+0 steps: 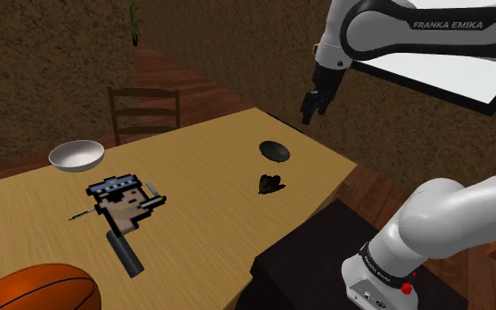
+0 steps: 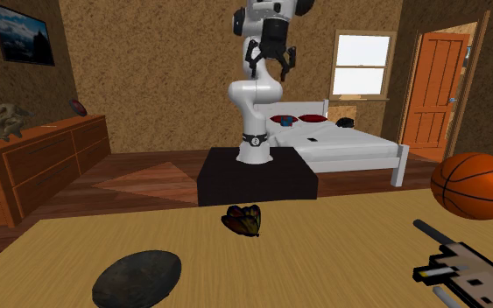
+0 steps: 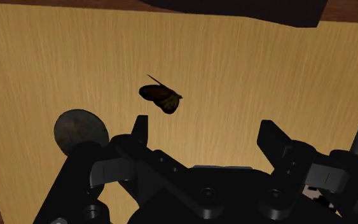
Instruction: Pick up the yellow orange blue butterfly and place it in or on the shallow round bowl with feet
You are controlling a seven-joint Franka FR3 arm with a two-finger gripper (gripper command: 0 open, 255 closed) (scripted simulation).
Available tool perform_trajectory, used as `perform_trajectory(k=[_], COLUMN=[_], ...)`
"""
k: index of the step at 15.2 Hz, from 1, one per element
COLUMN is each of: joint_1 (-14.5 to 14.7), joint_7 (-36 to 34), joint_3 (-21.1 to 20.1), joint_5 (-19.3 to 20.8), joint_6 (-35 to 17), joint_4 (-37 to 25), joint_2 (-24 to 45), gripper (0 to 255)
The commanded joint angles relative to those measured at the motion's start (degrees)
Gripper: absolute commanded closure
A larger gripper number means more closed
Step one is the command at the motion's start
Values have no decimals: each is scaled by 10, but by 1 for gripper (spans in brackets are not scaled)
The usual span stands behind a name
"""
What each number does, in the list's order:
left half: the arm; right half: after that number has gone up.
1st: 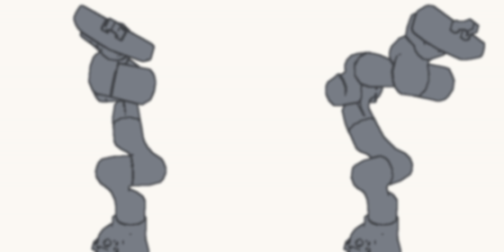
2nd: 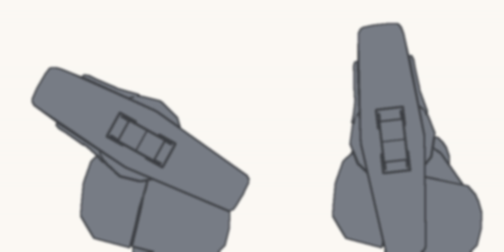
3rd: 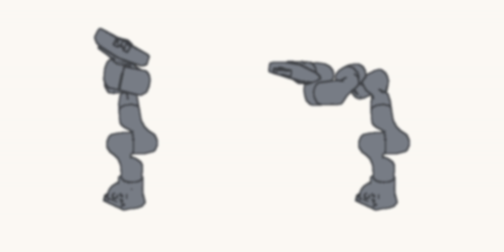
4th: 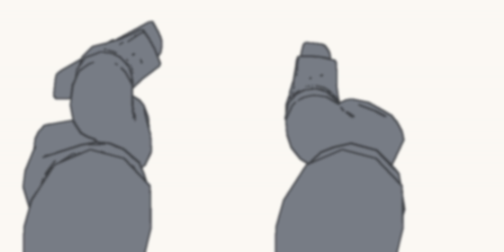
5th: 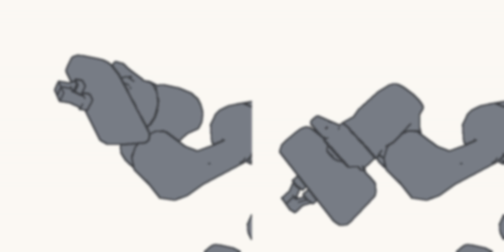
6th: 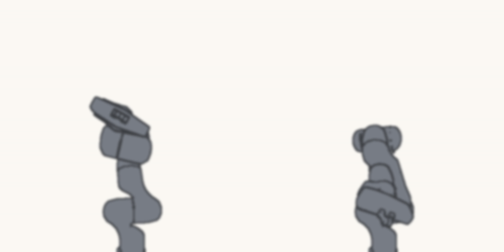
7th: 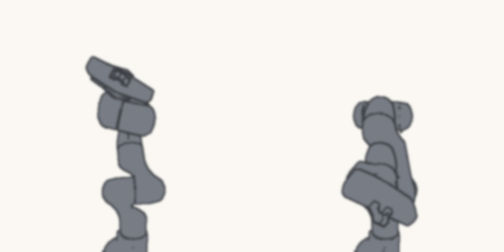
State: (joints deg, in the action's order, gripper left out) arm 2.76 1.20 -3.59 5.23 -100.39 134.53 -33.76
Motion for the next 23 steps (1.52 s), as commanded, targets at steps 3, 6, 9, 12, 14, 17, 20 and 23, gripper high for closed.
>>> perform_trajectory(k=[3, 6, 9, 12, 14, 17, 20, 23], joint_1=[7, 11, 13, 15, 16, 19, 23, 30], joint_7=[38, 61, 81, 97, 105, 114, 120, 124], joint_3=[-3, -7, -12, -17, -20, -24, -24, -22], joint_5=[27, 49, 75, 104, 126, 163, 203, 244], joint_6=[-55, -93, -129, -161, -181, -208, -230, -248], joint_4=[9, 8, 3, -7, -16, -32, -52, -76], joint_2=[73, 132, 192, 255, 298, 362, 427, 493], gripper=[0, 0, 0, 0, 0, 0, 0, 0])
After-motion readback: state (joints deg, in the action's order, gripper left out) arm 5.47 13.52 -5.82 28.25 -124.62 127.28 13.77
